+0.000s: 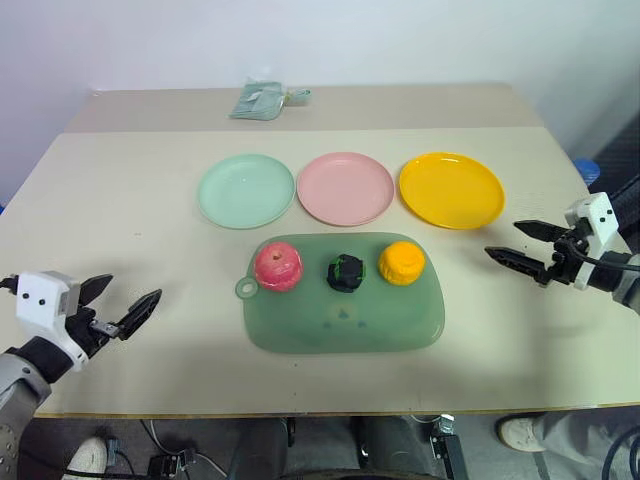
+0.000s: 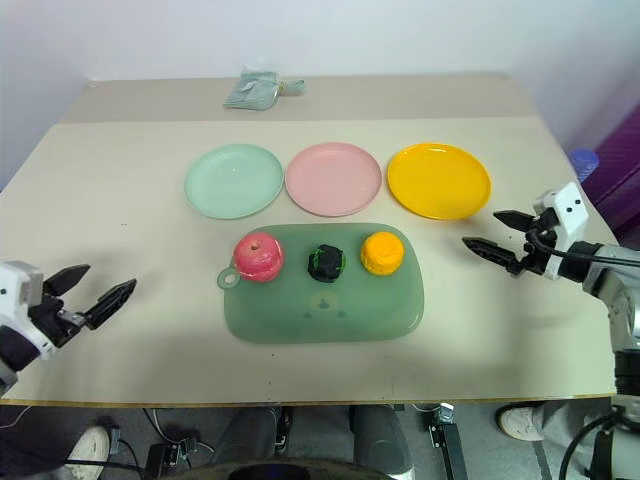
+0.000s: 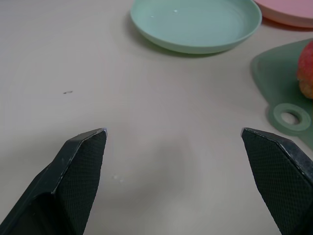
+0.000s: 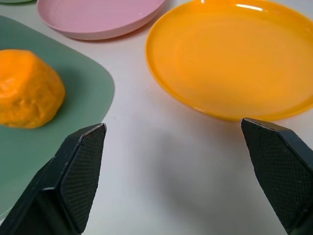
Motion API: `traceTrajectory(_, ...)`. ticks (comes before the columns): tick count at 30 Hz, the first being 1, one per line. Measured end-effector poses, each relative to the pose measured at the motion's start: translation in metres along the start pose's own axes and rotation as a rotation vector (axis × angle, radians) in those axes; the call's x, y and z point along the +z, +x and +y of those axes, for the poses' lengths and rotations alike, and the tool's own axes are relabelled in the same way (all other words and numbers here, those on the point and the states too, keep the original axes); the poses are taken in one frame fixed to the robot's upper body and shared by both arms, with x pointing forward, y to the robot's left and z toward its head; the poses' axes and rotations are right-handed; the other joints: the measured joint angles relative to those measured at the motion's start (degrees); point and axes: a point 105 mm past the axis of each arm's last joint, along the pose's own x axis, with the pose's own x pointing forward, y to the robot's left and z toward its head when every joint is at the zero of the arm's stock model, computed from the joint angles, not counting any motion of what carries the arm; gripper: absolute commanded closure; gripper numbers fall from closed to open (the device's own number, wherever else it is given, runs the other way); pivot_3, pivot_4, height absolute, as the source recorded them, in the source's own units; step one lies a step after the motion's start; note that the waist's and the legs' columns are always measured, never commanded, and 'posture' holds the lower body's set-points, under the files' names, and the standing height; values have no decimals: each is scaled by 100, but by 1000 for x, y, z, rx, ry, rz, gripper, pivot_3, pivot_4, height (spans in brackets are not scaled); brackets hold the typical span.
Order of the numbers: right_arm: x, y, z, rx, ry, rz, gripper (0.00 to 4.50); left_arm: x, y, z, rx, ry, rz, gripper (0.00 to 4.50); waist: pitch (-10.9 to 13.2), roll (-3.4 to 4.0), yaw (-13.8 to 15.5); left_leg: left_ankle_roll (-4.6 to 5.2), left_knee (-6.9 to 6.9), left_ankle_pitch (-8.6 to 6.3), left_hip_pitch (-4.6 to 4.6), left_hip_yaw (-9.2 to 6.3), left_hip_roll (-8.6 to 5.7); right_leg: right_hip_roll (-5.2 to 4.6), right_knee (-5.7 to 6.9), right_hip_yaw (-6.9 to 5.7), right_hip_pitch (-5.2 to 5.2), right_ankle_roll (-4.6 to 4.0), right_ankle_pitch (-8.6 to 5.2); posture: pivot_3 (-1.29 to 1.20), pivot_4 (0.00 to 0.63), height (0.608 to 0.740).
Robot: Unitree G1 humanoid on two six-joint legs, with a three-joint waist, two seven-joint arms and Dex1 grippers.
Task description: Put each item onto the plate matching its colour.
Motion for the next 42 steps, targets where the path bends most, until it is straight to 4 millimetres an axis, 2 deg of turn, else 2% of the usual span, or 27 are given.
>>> traceTrajectory(15,0,9,-2,-32,-27,-12,30,12,10,0,28,-11,-66,0,0,0,12,0,0,0,0,-2,-1,1,0,-1,0,0,0,0,150,740)
traceTrajectory(20,-2,11,5,-54,-25,-33,30,18,23,-1,-3,-25,-95,0,0,0,5,0,0,0,0,-2,-1,3,2,-1,-1,1,0,0,150,740)
traceTrajectory(31,-2,-4,34,-70,2,-48,30,29,55,-8,-120,-32,-110,0,-1,0,-8,0,1,0,0,-3,0,7,3,-1,0,1,1,0,150,740)
traceTrajectory(42,-2,-3,36,-75,9,-53,30,40,69,-35,-298,-45,-138,0,-1,0,10,0,1,0,0,-3,-1,5,3,-1,1,2,1,0,150,740)
